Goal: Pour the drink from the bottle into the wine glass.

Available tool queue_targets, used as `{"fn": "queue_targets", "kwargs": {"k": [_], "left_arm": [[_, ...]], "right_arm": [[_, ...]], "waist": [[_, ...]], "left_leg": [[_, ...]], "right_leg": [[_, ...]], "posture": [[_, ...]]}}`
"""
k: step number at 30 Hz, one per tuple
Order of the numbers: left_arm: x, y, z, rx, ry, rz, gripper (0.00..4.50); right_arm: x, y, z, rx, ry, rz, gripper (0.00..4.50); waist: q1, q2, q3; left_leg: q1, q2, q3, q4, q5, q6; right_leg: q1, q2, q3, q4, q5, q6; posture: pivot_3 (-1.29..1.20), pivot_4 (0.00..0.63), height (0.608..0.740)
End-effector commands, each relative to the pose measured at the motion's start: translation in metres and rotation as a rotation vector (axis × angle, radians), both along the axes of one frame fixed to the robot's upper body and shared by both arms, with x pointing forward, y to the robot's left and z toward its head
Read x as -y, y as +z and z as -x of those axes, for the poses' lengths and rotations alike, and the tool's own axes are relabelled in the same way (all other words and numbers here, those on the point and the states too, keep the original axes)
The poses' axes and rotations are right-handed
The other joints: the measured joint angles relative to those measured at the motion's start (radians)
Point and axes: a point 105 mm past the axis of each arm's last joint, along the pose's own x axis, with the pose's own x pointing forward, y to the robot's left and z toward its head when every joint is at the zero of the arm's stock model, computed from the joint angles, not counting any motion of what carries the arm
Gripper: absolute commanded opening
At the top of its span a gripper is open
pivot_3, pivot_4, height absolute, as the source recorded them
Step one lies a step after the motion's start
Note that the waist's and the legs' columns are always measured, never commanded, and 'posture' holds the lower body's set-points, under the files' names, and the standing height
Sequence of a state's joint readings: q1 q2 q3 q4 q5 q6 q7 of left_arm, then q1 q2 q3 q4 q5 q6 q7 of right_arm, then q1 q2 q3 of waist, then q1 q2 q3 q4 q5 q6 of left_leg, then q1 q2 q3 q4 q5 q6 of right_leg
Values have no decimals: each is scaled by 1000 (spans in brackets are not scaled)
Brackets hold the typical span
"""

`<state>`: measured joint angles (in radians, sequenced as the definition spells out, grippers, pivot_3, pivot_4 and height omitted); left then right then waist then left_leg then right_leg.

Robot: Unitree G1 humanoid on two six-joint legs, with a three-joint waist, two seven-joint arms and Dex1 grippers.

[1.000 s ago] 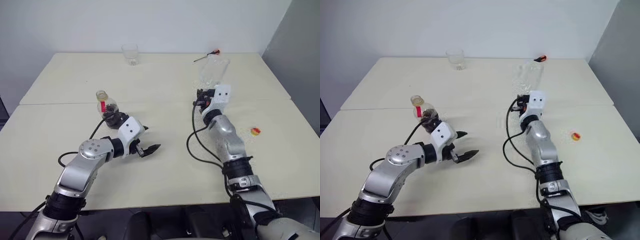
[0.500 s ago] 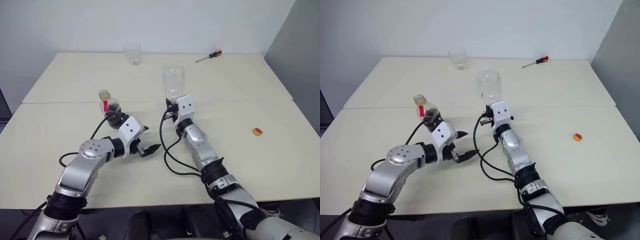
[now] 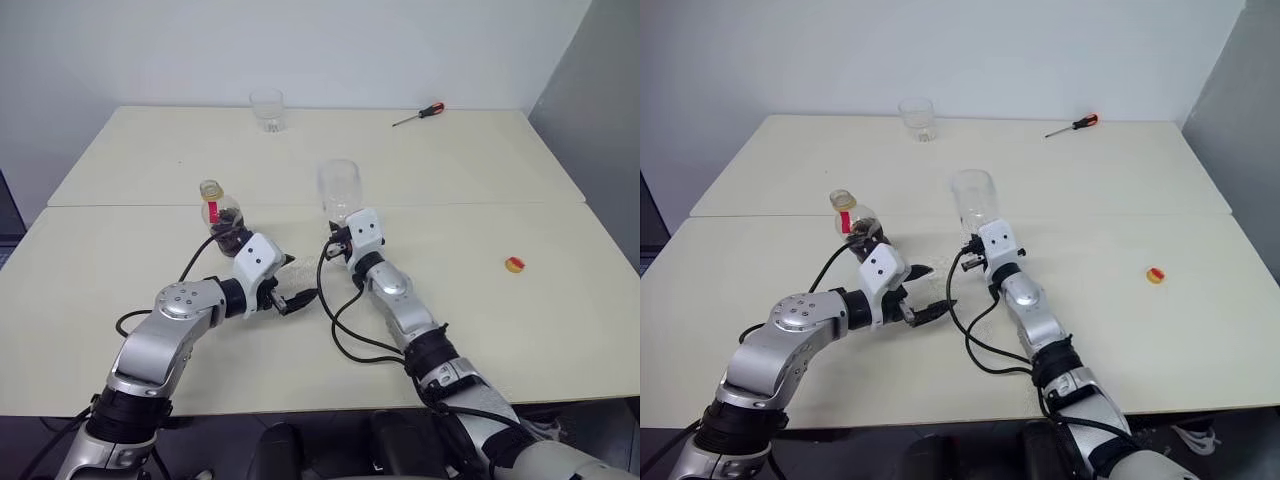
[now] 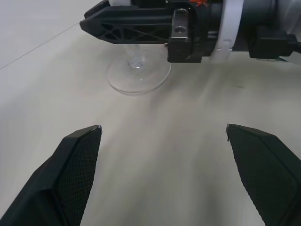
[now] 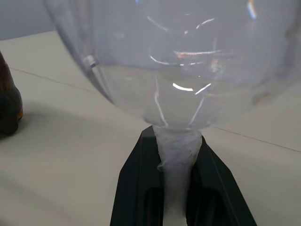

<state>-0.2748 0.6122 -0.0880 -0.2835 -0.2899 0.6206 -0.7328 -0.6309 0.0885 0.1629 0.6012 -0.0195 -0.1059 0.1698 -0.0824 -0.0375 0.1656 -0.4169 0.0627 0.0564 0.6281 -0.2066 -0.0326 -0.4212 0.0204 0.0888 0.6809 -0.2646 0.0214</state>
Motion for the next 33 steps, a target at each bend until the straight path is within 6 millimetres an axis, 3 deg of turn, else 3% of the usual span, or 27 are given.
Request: {"fn": "queue_targets", "kwargs": {"k": [1,5,16,17,19,27,28,33], "left_arm": [[2,14,-3,61,-15,5,4500],[1,15,-5,68,-15,4,4500],[0,14,-6,73,-10,2,4500],[-1,14,-7,73,-8,0,4500],[-2,13,-7,75,-7,-3,4500],[-1,14,-10,84,-11,-8,4500],[-1,14,-10,85,-12,-8,4500],[-3,14,-11,87,-13,-16,4500]], "right_arm": [[6,-16,7,-48,10,49,202],[8,-16,14,-51,40,62,202],[5,-9,10,-63,48,59,201],[5,-9,10,-63,47,62,913],[6,-10,10,-63,46,65,1426],[15,-8,11,-46,39,63,4230],[17,-6,12,-35,38,65,4480],[23,11,19,31,45,60,4480]], "waist": [[0,0,0],[2,0,0],[1,0,0],[1,-1,0],[1,-1,0],[0,-1,0],[0,-1,0],[1,-1,0]], "left_leg": [[0,0,0,0,0,0],[0,0,0,0,0,0],[0,0,0,0,0,0],[0,0,0,0,0,0],[0,0,0,0,0,0],[-1,0,0,0,0,0],[-1,0,0,0,0,0],[-1,0,0,0,0,0]], "right_leg": [[0,0,0,0,-1,1],[0,0,0,0,-2,3],[0,0,0,0,-2,3],[0,0,0,0,-2,3],[0,0,0,0,-2,3],[-1,1,0,0,-2,3],[-1,1,0,0,-2,3],[-1,1,0,0,-2,3]], "posture": [[0,150,740],[0,150,740],[0,150,740],[0,150,740],[0,150,740],[0,150,740],[0,150,740],[0,150,740]]}}
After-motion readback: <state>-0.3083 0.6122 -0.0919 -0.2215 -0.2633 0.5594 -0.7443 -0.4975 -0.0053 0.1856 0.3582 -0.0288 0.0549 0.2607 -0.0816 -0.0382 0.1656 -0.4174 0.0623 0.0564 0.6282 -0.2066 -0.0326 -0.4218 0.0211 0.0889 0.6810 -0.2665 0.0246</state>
